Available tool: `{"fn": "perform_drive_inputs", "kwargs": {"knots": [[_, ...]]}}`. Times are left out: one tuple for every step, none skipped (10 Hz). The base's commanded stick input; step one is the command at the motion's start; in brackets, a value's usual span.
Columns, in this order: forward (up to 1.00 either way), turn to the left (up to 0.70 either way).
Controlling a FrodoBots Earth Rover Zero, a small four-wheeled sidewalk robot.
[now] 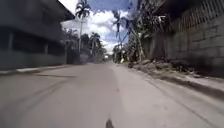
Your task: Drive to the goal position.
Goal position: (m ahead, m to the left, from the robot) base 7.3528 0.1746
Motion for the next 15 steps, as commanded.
{"fn": "perform_drive_inputs", "kwargs": {"knots": [[1.00, 0.00], [1.00, 0.00], [1.00, 0.00], [1.00, 0.00], [1.00, 0.00], [1.00, 0.00], [1.00, 0.00], [1.00, 0.00], [1.00, 0.00], [1.00, 0.00], [1.00, 0.00], [1.00, 0.00], [1.00, 0.00], [1.00, 0.00], [1.00, 0.00]]}}
